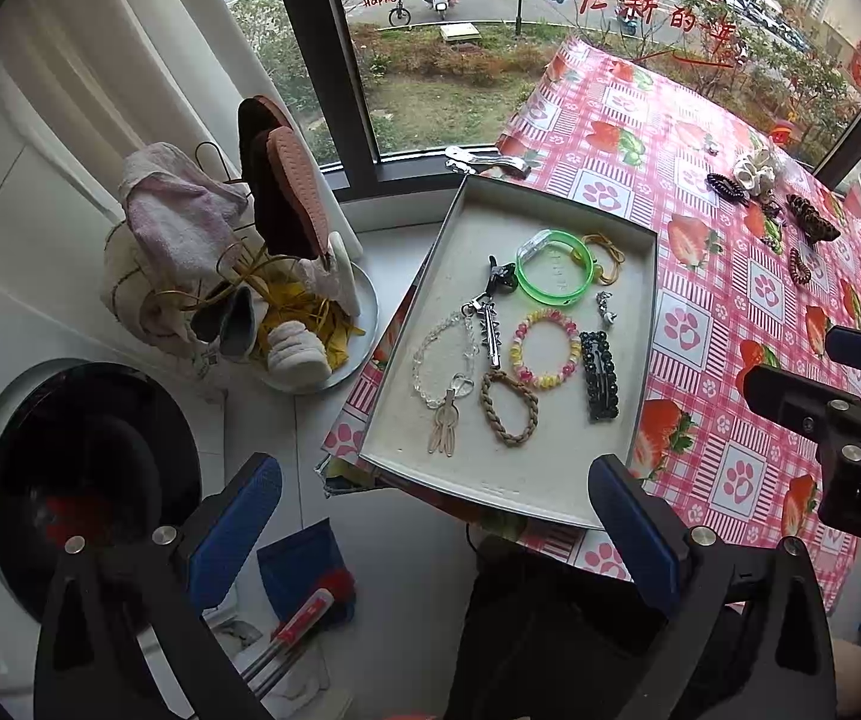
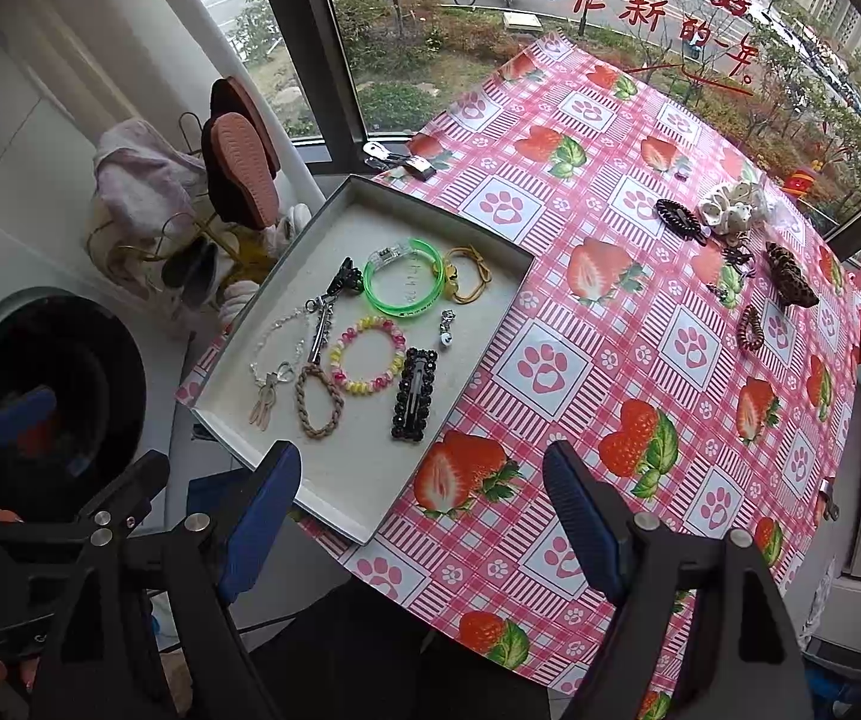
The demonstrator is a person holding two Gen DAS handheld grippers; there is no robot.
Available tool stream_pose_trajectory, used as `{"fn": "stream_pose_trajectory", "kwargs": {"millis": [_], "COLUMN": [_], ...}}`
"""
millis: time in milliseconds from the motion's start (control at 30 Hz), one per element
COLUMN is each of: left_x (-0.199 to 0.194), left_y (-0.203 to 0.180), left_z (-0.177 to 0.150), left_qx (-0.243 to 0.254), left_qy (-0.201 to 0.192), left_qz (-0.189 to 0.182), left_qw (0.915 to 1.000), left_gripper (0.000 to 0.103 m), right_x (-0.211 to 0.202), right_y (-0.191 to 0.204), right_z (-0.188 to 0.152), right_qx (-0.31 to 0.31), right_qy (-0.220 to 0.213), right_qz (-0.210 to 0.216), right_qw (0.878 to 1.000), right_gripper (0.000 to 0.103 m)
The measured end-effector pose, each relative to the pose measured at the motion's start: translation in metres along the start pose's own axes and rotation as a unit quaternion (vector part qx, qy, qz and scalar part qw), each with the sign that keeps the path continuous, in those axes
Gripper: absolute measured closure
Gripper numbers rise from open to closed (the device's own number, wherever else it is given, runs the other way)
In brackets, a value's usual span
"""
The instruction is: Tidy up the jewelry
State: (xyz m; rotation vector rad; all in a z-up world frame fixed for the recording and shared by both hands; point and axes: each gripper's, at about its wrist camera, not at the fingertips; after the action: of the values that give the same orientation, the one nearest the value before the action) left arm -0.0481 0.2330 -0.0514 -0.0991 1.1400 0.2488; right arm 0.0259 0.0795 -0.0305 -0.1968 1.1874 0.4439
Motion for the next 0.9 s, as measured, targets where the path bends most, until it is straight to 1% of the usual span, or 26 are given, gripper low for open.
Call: {"fn": "stream_pose_trajectory", "kwargs": {"millis": [900], "left_x": [0.0005], "left_y": [-0.003], "left_z": [-0.0003], "left_qx": [0.001], "left_qy": [0.003], "left_qz": [0.001], "left_qw": [1.0], "left_gripper": [0.0], "right_x": [0.0], "right_y": [-0.0005], "right_z": [0.0008], "right_qx": [0.001], "right_qy": [0.0], "right_qz": [0.0], "right_qw": [1.0], "right_gripper": [0.018]}}
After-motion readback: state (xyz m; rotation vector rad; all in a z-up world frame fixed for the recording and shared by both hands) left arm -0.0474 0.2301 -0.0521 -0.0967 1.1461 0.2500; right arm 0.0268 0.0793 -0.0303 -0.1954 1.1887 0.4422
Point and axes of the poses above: each gripper's, at about its wrist camera, not at the fingertips, and x roughly the way its jaws point, y to its left, z to its top, and after that the axes turned 8 degrees about -y, right-handed
